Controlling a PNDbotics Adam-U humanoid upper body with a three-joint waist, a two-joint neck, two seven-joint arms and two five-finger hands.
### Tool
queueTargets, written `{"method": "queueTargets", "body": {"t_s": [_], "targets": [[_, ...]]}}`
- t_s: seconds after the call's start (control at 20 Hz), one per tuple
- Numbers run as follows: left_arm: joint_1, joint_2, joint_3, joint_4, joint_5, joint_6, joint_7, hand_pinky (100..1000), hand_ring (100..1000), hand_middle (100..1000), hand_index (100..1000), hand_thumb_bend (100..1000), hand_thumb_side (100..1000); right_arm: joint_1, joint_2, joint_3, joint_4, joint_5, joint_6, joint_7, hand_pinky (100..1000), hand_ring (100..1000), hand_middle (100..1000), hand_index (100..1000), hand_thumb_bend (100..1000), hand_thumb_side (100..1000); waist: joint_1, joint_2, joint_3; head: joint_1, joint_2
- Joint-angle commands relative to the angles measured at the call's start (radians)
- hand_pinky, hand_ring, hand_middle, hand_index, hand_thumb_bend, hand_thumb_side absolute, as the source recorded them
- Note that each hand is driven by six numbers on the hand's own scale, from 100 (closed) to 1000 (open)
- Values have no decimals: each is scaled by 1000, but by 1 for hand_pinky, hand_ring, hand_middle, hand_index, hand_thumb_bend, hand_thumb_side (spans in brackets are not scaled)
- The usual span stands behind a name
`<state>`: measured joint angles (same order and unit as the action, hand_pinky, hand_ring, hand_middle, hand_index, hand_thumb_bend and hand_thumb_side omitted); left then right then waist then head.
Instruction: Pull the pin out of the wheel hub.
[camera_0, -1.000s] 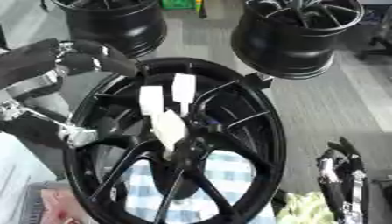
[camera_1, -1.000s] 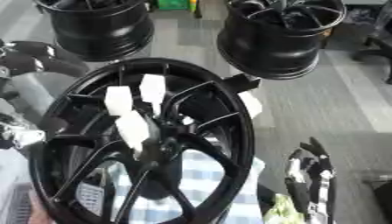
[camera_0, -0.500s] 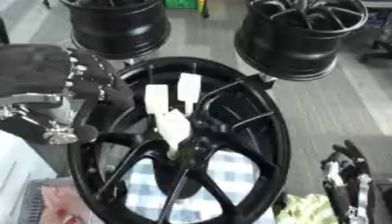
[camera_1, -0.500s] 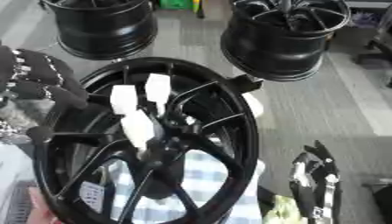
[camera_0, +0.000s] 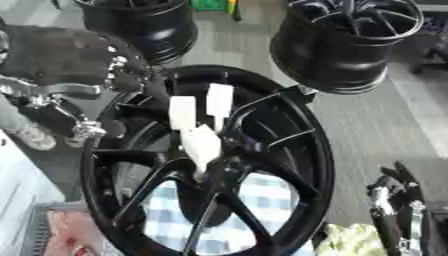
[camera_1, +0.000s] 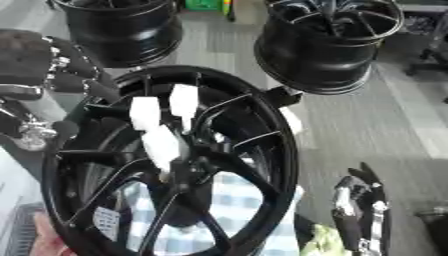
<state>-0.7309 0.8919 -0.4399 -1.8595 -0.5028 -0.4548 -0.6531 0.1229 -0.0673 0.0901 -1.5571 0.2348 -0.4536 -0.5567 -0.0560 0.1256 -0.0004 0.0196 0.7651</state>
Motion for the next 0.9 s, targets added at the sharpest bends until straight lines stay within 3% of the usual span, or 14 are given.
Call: {"method": "queueTargets", "body": {"t_s": [0.05, 0.4, 0.6, 0.9], "targets": [[-24, -2, 11, 13, 4, -48, -84, 864, 814, 796, 910, 259, 100, -8, -4, 3, -8, -10, -2, 6, 519, 533, 713, 880, 100, 554, 4, -9, -3, 7, 5], [-26, -2, 8, 24, -16, -74, -87, 867, 821, 800, 912, 295, 104, -16, -5, 4, -3, -12, -6, 6, 519, 533, 713, 880, 100, 556, 8, -7, -6, 2, 5], [-29, -11, -5, 38, -28, -87, -106, 868, 825, 804, 916, 350, 204, -19, -6, 6, -1, -13, -7, 6, 519, 533, 713, 880, 100, 556, 9, -9, -7, 2, 5], [-37, -39, -25, 67, -63, -114, -140, 872, 836, 811, 917, 368, 218, -21, -6, 11, 1, -16, -8, 11, 518, 533, 713, 880, 100, 557, 6, -10, -13, 13, 5]]}}
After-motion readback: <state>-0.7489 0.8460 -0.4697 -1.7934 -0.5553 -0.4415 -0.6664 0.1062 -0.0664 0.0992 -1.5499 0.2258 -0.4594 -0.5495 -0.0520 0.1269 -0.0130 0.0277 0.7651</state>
